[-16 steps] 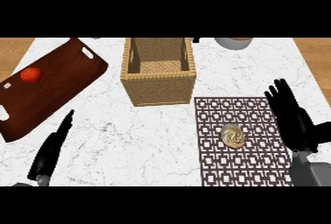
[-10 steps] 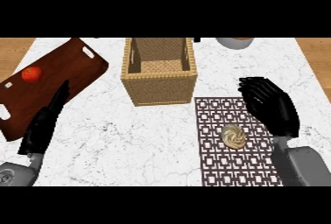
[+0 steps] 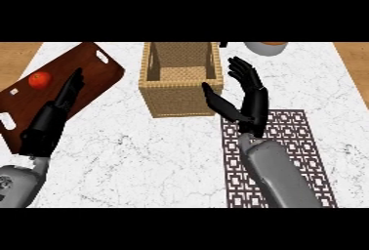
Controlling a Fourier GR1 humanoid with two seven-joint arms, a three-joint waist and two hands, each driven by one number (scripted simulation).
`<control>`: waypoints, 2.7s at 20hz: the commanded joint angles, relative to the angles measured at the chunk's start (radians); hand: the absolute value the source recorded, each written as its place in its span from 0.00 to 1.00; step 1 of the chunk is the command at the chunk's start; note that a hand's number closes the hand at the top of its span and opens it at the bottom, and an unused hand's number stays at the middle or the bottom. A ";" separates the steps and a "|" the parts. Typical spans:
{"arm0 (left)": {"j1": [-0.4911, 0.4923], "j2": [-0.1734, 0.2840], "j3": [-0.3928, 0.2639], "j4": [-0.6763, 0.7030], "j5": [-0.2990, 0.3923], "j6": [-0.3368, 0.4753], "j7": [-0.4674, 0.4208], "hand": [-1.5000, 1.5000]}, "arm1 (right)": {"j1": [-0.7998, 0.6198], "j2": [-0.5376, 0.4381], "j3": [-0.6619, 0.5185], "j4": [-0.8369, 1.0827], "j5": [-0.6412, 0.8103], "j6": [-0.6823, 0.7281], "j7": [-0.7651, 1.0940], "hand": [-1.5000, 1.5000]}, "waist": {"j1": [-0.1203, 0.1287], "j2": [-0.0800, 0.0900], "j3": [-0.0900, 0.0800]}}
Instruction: Pick the cupcake from the placemat and place it in the basket
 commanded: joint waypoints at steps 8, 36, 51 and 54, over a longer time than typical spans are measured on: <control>-0.002 0.022 0.031 -0.001 0.017 -0.020 0.002 0.50 | -0.184 -0.318 0.217 0.368 0.352 0.049 0.538 0.00 | -0.037 -0.022 -0.019; 0.015 -0.027 0.086 0.021 -0.011 -0.068 -0.023 0.50 | -0.332 -0.527 0.319 -0.036 0.041 1.030 1.353 0.00 | -0.043 -0.001 0.002; 0.002 -0.100 0.102 0.032 -0.100 -0.061 -0.002 0.50 | -0.128 -0.519 0.348 -0.034 0.146 1.008 1.261 0.00 | -0.043 0.001 0.002; 0.007 -0.078 0.156 0.022 -0.077 -0.115 -0.008 0.50 | -0.117 -0.486 0.321 -0.018 0.195 1.006 1.242 0.00 | -0.037 0.001 0.002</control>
